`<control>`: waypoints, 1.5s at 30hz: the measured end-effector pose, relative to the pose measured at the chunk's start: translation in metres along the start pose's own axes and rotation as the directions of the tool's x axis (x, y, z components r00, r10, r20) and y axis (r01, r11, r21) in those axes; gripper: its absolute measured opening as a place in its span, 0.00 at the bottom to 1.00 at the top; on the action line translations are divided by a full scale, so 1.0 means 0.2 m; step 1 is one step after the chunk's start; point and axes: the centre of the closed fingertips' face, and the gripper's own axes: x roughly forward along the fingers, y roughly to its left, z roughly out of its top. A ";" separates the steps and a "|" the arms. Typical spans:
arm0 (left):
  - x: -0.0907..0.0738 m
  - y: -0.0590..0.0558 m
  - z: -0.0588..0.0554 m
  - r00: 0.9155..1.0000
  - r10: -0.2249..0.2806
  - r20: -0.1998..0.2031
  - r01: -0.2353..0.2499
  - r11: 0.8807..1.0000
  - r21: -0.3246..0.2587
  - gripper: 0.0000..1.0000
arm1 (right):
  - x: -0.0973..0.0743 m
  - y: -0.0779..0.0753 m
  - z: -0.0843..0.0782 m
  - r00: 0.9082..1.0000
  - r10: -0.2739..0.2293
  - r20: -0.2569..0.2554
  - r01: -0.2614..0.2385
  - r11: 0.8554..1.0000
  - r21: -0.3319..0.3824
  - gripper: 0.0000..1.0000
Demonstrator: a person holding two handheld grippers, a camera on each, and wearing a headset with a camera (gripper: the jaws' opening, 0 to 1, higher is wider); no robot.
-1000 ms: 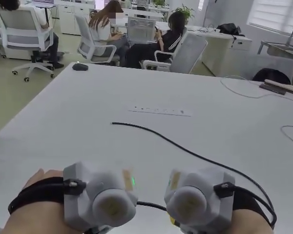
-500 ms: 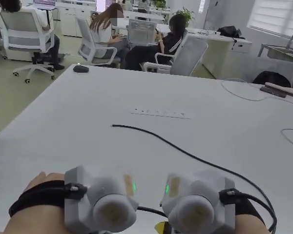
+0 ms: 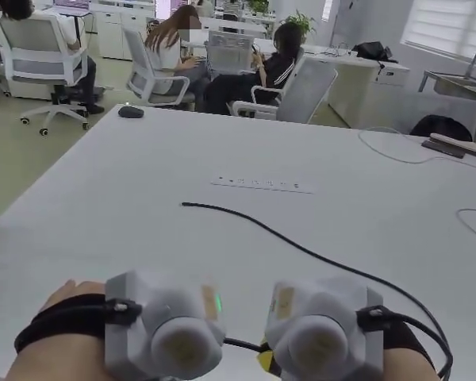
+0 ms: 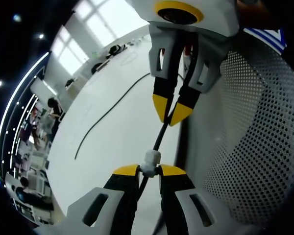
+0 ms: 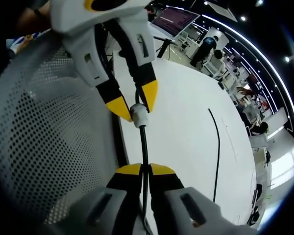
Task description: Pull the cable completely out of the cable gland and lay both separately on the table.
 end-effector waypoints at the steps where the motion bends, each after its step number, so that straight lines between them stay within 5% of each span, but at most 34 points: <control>1: 0.00 0.00 0.00 1.000 0.002 0.000 -0.002 1.000 0.000 0.17 | 0.00 0.00 -0.01 1.000 -0.004 -0.013 0.004 1.000 0.009 0.03; 8: -0.01 0.02 -0.01 1.000 0.017 -0.008 -0.017 1.000 -0.014 0.17 | 0.01 -0.03 -0.11 0.994 -0.032 -0.106 0.037 0.998 0.042 0.03; 19: -0.01 0.04 -0.02 0.999 0.041 -0.014 -0.041 0.999 -0.030 0.17 | -0.01 -0.06 -0.15 0.989 -0.051 -0.142 0.059 0.997 0.058 0.08; 21: -0.01 0.04 -0.02 0.999 0.040 -0.014 -0.040 0.999 -0.029 0.17 | 0.00 -0.06 -0.13 0.991 -0.055 -0.126 0.064 0.996 0.067 0.20; 26: -0.01 0.03 0.01 0.999 0.029 0.013 -0.029 1.000 -0.009 0.17 | -0.02 -0.04 -0.02 0.999 -0.038 -0.019 0.039 0.999 0.022 0.21; 32: -0.02 0.01 0.06 0.999 0.032 0.040 -0.035 0.998 0.052 0.17 | -0.02 0.00 0.04 0.999 -0.014 0.030 0.015 0.999 -0.029 0.19; 34: -0.02 0.00 0.06 0.999 0.022 0.045 -0.024 0.999 0.048 0.17 | -0.03 0.03 0.08 0.997 0.013 0.083 -0.010 0.999 -0.032 0.08; 40: -0.01 0.00 0.04 0.999 0.019 0.029 -0.020 0.999 0.039 0.17 | -0.01 0.01 0.05 0.999 -0.006 0.053 0.007 1.000 -0.010 0.03; 45: -0.01 0.02 0.02 1.000 0.027 0.015 -0.028 0.999 0.020 0.17 | 0.00 -0.03 -0.09 0.996 -0.041 -0.080 0.043 0.999 0.018 0.03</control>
